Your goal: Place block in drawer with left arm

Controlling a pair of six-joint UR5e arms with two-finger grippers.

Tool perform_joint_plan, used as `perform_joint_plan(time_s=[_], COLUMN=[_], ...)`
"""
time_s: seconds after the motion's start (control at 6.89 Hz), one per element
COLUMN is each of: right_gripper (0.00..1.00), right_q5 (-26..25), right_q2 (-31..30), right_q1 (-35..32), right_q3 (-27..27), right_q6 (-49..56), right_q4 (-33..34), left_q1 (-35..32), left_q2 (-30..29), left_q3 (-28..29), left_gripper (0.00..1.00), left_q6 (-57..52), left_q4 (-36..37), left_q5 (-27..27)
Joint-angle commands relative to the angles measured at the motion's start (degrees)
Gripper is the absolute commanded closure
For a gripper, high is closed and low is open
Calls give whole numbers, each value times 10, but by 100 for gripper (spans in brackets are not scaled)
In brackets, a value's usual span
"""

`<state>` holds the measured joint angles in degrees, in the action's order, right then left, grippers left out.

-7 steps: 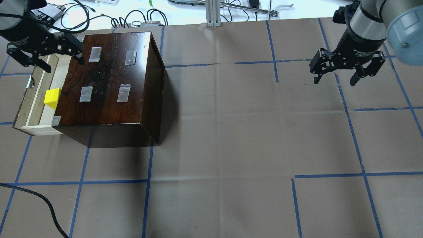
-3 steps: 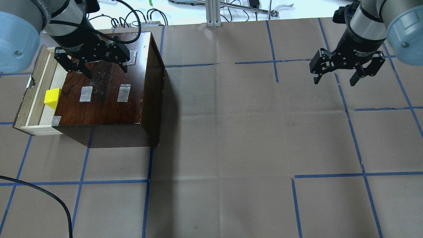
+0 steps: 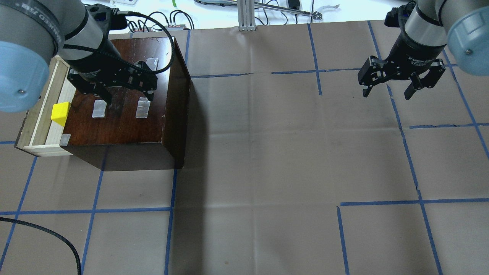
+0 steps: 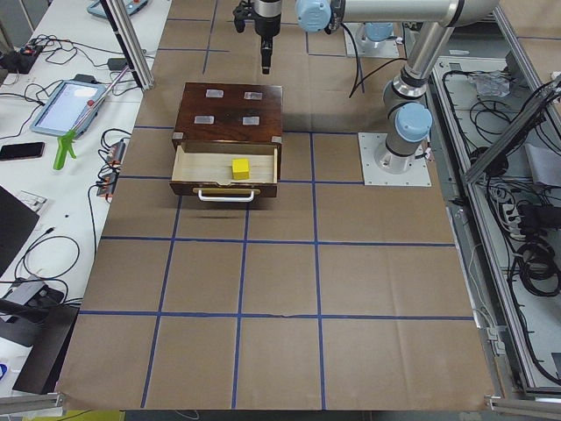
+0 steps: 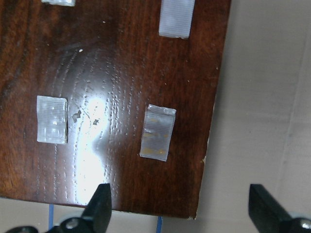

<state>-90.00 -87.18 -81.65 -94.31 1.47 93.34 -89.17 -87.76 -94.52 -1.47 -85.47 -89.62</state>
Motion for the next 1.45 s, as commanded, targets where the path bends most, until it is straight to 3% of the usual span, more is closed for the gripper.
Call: perform_joint_plan(time_s=[0.0, 1.31], right_gripper=[0, 0], right_q5=[0, 0], right_q2=[1, 0], right_q1=[0, 0], right_q3=[0, 0], right_q6=[0, 0], right_q4=[0, 0], left_q1=[0, -14], left_q2=[-7, -3], left_q3=[-5, -3], left_gripper=[2, 2], left_q6=[-18, -30], left_q4=[-3, -10], left_q5=[-4, -6])
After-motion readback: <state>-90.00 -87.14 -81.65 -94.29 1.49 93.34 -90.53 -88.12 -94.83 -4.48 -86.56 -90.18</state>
